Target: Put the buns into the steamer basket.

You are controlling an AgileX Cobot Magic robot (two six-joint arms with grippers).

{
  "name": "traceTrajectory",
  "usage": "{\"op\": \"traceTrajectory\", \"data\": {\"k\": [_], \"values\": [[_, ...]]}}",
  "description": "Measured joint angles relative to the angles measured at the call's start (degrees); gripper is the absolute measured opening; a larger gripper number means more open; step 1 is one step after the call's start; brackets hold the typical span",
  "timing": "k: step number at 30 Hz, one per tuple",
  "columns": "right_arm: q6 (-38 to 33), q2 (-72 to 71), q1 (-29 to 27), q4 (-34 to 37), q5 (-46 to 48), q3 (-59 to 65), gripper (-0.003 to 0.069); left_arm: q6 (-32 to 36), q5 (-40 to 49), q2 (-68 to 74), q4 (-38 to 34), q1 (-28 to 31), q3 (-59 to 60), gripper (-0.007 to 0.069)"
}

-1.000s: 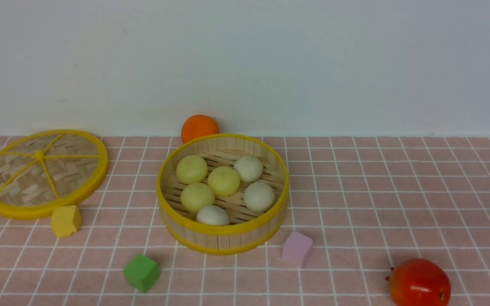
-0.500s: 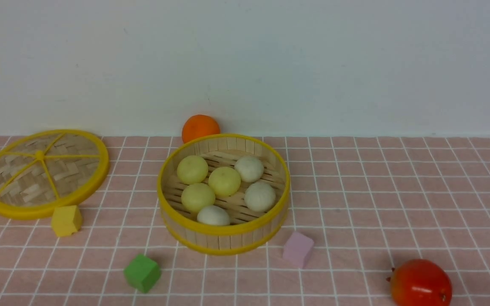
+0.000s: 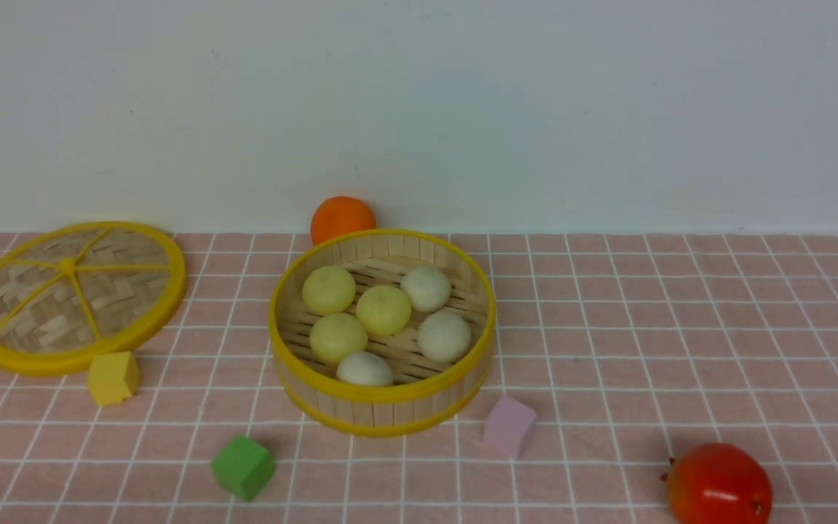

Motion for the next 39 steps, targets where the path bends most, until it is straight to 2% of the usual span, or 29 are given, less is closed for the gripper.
{"op": "traceTrajectory", "data": {"k": [39], "values": [[0.00, 0.00, 0.00, 0.00, 0.00, 0.00, 0.0032, 0.00, 0.00, 0.00, 0.00, 0.00, 0.00, 0.0240]]}}
